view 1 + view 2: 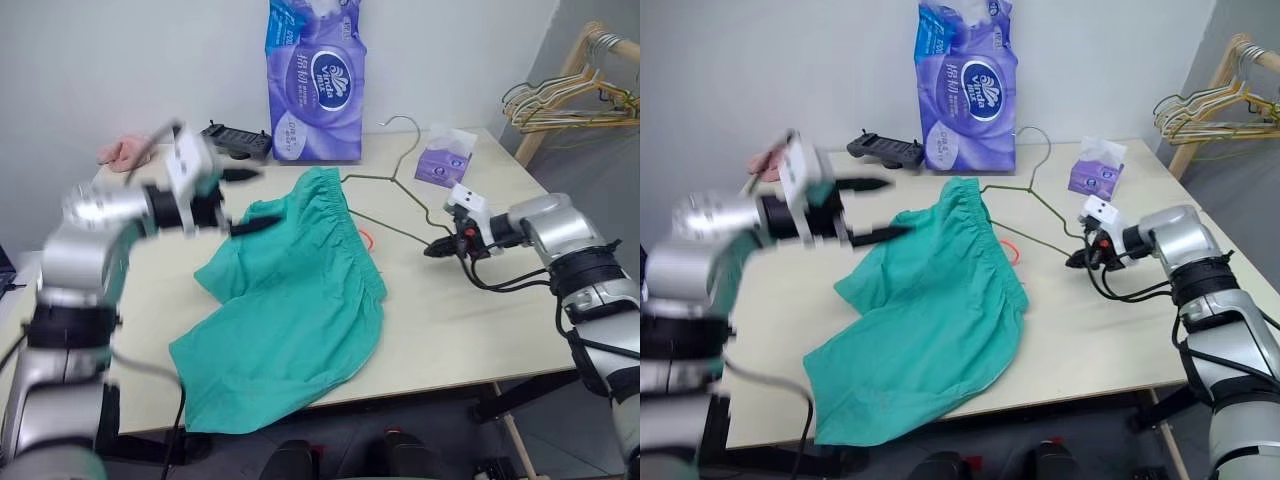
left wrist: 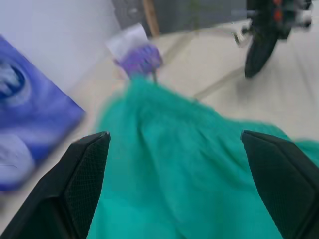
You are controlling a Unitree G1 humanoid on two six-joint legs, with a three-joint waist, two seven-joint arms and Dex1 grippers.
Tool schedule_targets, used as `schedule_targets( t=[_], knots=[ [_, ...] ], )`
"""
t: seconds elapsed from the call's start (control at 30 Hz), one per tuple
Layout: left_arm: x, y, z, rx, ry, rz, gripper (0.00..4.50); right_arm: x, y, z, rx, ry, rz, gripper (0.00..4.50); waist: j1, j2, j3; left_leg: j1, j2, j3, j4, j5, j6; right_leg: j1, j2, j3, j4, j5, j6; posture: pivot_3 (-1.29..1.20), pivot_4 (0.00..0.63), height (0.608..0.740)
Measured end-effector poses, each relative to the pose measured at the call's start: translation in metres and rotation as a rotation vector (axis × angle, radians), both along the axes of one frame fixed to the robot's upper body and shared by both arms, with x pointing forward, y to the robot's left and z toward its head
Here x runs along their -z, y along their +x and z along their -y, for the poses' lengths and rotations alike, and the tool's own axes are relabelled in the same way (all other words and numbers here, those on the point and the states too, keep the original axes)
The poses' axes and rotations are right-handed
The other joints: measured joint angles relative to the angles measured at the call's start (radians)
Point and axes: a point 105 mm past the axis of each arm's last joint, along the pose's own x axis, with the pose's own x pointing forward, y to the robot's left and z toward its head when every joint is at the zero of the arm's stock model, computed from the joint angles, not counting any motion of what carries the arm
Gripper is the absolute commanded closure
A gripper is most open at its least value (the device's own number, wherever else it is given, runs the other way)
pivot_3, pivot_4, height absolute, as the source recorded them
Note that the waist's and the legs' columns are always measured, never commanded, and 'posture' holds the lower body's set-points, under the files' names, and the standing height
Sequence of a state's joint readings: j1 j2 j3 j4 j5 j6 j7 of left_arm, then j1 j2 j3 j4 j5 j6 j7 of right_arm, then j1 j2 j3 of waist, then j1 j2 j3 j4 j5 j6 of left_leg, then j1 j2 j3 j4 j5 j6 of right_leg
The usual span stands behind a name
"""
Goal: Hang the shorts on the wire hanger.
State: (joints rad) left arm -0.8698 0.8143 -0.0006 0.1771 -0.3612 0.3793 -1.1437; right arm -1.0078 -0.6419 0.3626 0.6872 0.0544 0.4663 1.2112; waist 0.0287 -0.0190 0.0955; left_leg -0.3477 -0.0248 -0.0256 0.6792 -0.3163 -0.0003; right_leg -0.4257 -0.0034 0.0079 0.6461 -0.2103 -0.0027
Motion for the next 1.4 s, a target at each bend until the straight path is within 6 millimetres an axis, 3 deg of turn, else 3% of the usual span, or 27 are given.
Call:
schedule_targets(
  t=[0.07, 0.13, 0.2, 0.37, 0.5, 0.77, 1.0, 1.1, 1.4],
  knots=[
    [-0.035, 0.009, 0.007, 0.041, 0.049, 0.074, 0.02, -0.005, 0.007, -0.008, -0.007, -0.064, 0.120, 4.50, -0.003, 0.000, 0.000, 0.000, -0.001, 0.002, -0.001, 0.000, -0.001, -0.001, -0.001, 0.002, 0.000, 0.000, 0.000, 0.11, 0.027, 0.740],
    [-0.047, 0.018, 0.011, 0.061, 0.113, 0.105, 0.02, -0.012, 0.012, -0.015, -0.020, -0.109, 0.215, 4.50, -0.006, 0.003, -0.002, 0.000, -0.001, 0.003, -0.002, -0.001, -0.003, -0.004, -0.001, 0.004, 0.001, 0.000, 0.000, 0.10, 0.023, 0.740],
    [-0.042, 0.029, 0.008, 0.051, 0.186, 0.089, 0.02, -0.018, 0.014, -0.019, -0.023, -0.135, 0.281, 4.50, -0.007, 0.003, -0.002, -0.003, -0.001, 0.004, -0.002, -0.001, -0.004, -0.008, 0.000, 0.005, 0.001, 0.000, 0.000, 0.09, 0.018, 0.740],
    [-0.004, 0.050, -0.017, -0.008, 0.390, -0.040, 0.02, -0.025, 0.015, -0.024, -0.027, -0.178, 0.378, 4.50, -0.008, 0.003, -0.002, -0.018, 0.000, 0.005, 0.001, 0.000, -0.005, -0.022, 0.000, 0.005, 0.005, 0.000, 0.000, 0.07, 0.013, 0.740],
    [0.005, 0.060, -0.024, -0.059, 0.460, -0.041, 0.02, -0.037, 0.015, -0.028, -0.039, -0.190, 0.439, 4.50, -0.007, 0.002, -0.002, -0.019, -0.001, 0.005, 0.000, -0.001, -0.004, -0.022, 0.000, 0.005, 0.003, 0.000, 0.000, 0.05, 0.012, 0.740],
    [0.023, 0.069, 0.007, 0.006, 0.480, -0.035, 0.02, -0.054, 0.010, -0.042, -0.090, -0.209, 0.537, 4.50, -0.008, 0.002, -0.002, -0.019, -0.001, 0.005, 0.001, -0.002, -0.002, -0.022, 0.000, 0.005, 0.005, 0.001, 0.001, 0.03, 0.017, 0.740],
    [0.030, 0.071, 0.015, 0.023, 0.530, -0.012, 0.02, -0.065, 0.008, -0.053, -0.113, -0.218, 0.599, 4.50, -0.021, 0.002, -0.002, -0.017, -0.001, 0.006, 0.002, -0.002, -0.001, -0.023, 0.000, 0.007, 0.010, 0.001, 0.001, 0.03, 0.030, 0.740],
    [0.034, 0.074, 0.014, 0.002, 0.552, -0.001, 0.61, -0.074, 0.007, -0.059, -0.123, -0.216, 0.634, 4.50, -0.028, 0.002, -0.002, -0.017, -0.001, 0.006, 0.003, -0.002, -0.001, -0.024, 0.000, 0.007, 0.013, 0.001, 0.001, 0.03, 0.032, 0.740],
    [0.038, 0.077, 0.009, -0.039, 0.565, 0.008, 3.41, -0.078, 0.005, -0.062, -0.125, -0.215, 0.647, 4.50, -0.031, 0.002, -0.002, -0.017, -0.001, 0.006, 0.011, -0.002, -0.001, -0.023, 0.000, 0.006, 0.019, 0.001, 0.000, 0.03, 0.035, 0.740]
  ],
)
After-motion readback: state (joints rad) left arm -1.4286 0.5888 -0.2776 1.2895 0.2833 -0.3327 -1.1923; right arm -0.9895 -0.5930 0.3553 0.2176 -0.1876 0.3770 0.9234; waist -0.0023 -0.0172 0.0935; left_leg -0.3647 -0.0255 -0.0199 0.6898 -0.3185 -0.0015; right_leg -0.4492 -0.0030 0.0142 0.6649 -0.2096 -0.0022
